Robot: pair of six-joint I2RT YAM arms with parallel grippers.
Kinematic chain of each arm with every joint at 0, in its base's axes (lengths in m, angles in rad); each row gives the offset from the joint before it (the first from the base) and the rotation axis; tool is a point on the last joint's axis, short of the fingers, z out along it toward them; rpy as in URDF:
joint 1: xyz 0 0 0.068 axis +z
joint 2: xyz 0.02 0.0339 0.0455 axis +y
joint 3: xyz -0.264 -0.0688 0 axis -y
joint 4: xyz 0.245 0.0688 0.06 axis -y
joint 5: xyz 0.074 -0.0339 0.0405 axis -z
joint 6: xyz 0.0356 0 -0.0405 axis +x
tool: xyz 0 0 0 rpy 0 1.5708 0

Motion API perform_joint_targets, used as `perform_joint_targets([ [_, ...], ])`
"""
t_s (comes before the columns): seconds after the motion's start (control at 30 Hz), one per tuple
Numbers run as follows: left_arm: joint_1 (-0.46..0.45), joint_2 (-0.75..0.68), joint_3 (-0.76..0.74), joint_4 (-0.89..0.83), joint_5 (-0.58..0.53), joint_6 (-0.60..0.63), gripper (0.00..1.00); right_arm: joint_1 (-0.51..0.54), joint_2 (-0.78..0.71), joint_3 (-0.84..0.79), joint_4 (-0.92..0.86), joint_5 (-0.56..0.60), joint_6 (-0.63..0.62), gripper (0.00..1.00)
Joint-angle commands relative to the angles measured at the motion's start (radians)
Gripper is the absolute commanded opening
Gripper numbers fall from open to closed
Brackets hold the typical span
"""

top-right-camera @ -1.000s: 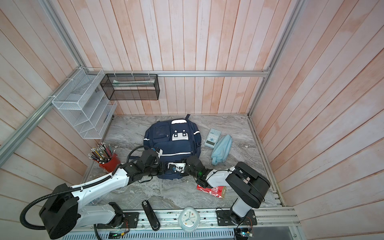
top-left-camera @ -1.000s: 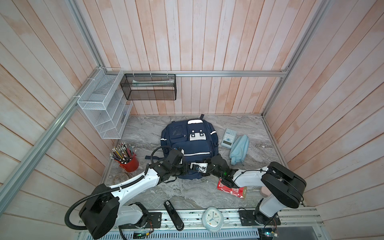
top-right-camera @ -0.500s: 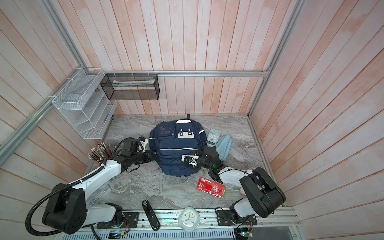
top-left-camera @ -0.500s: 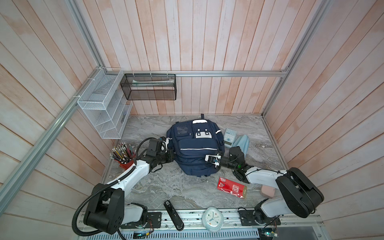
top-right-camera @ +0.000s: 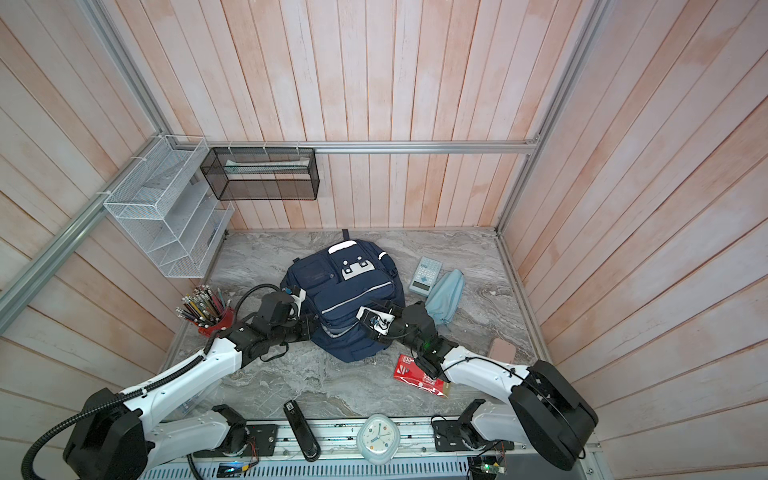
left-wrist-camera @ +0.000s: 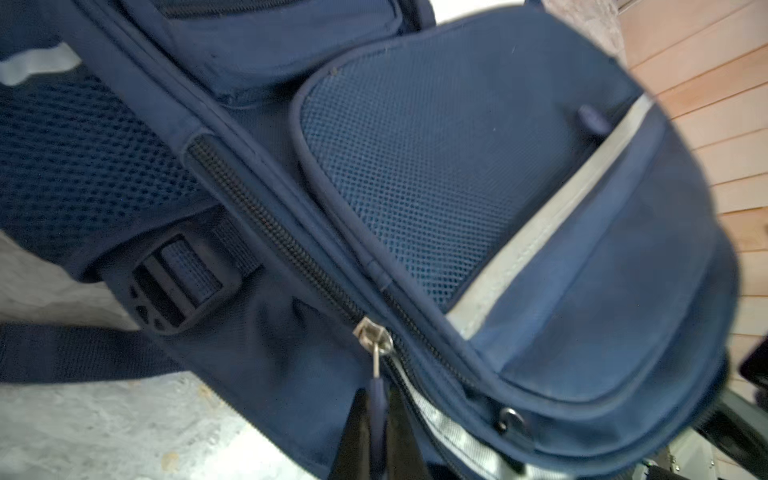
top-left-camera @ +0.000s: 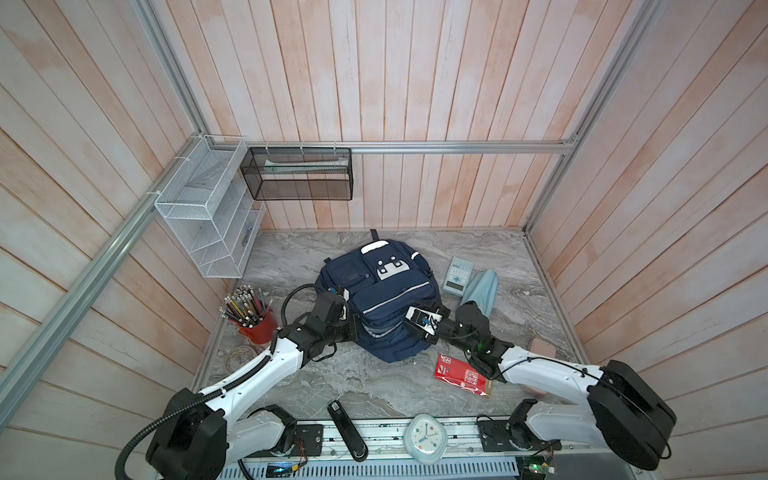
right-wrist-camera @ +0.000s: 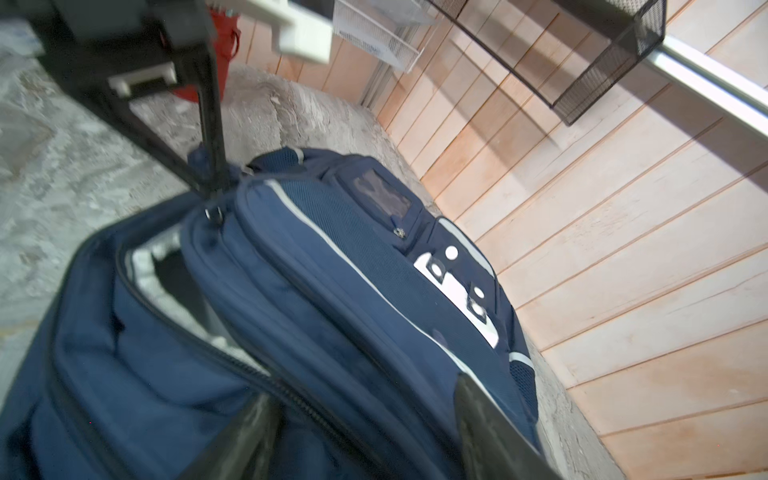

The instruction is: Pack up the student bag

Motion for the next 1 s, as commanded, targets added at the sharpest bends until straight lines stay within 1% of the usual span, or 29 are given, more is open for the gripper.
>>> perform_joint_targets([
  [0.0,-0.061,0.011,-0.022,0.079,0.006,-0.079,0.00,0.118,0.013,-0.049,0.062,0.143,0.057,0.68],
  [0.03,-0.077,0.018,-0.028,0.096,0.012,-0.090,0.00,0.135,0.047,-0.040,0.082,0.169,0.057,0.68],
  [0.13,-0.103,0.032,-0.023,0.105,0.021,-0.103,0.00,0.161,0.168,0.036,0.040,0.219,0.031,0.67],
  [0.17,-0.111,0.029,-0.021,0.104,0.016,-0.107,0.00,0.170,0.209,0.054,0.031,0.257,0.023,0.67],
  [0.2,-0.118,0.024,-0.021,0.101,0.010,-0.109,0.00,0.170,0.244,0.063,0.041,0.270,0.013,0.66],
  [0.27,-0.123,0.013,-0.019,0.083,-0.002,-0.110,0.00,0.175,0.303,0.080,0.033,0.271,-0.030,0.65],
  [0.33,-0.123,0.004,-0.023,0.078,-0.013,-0.110,0.00,0.176,0.332,0.094,0.046,0.280,-0.015,0.65],
  [0.37,-0.122,0.000,-0.027,0.078,-0.015,-0.111,0.00,0.175,0.345,0.105,0.041,0.283,-0.019,0.61],
  [0.4,-0.122,0.000,-0.029,0.075,-0.023,-0.110,0.00,0.175,0.353,0.114,0.035,0.289,-0.016,0.52],
  [0.43,-0.122,0.002,-0.033,0.071,-0.036,-0.109,0.00,0.175,0.360,0.125,0.023,0.294,-0.018,0.36],
  [0.5,-0.109,0.009,-0.037,0.066,-0.058,-0.098,0.00,0.176,0.356,0.131,-0.011,0.279,-0.027,0.15],
  [0.53,-0.094,0.011,-0.037,0.063,-0.063,-0.086,0.00,0.176,0.350,0.126,-0.018,0.274,-0.034,0.03],
  [0.57,-0.067,0.013,-0.035,0.056,-0.066,-0.070,0.00,0.175,0.340,0.117,-0.027,0.270,-0.047,0.00],
  [0.67,0.021,0.000,-0.041,0.042,-0.103,-0.028,0.01,0.169,0.294,0.079,-0.045,0.256,-0.068,0.00],
  [0.7,0.046,0.000,-0.036,0.035,-0.125,-0.014,0.01,0.166,0.271,0.062,-0.046,0.229,-0.073,0.00],
  [0.77,0.087,0.011,-0.010,0.008,-0.166,0.016,0.01,0.157,0.221,0.009,-0.027,0.130,-0.099,0.00],
  [0.83,0.122,0.035,0.013,0.012,-0.172,0.041,0.01,0.155,0.190,-0.025,-0.005,0.079,-0.131,0.00],
  [0.9,0.156,0.071,0.038,0.009,-0.163,0.057,0.01,0.151,0.175,-0.036,0.003,0.061,-0.149,0.00],
  [0.97,0.165,0.094,0.055,0.017,-0.162,0.066,0.04,0.144,0.171,-0.034,0.016,0.049,-0.156,0.00],
])
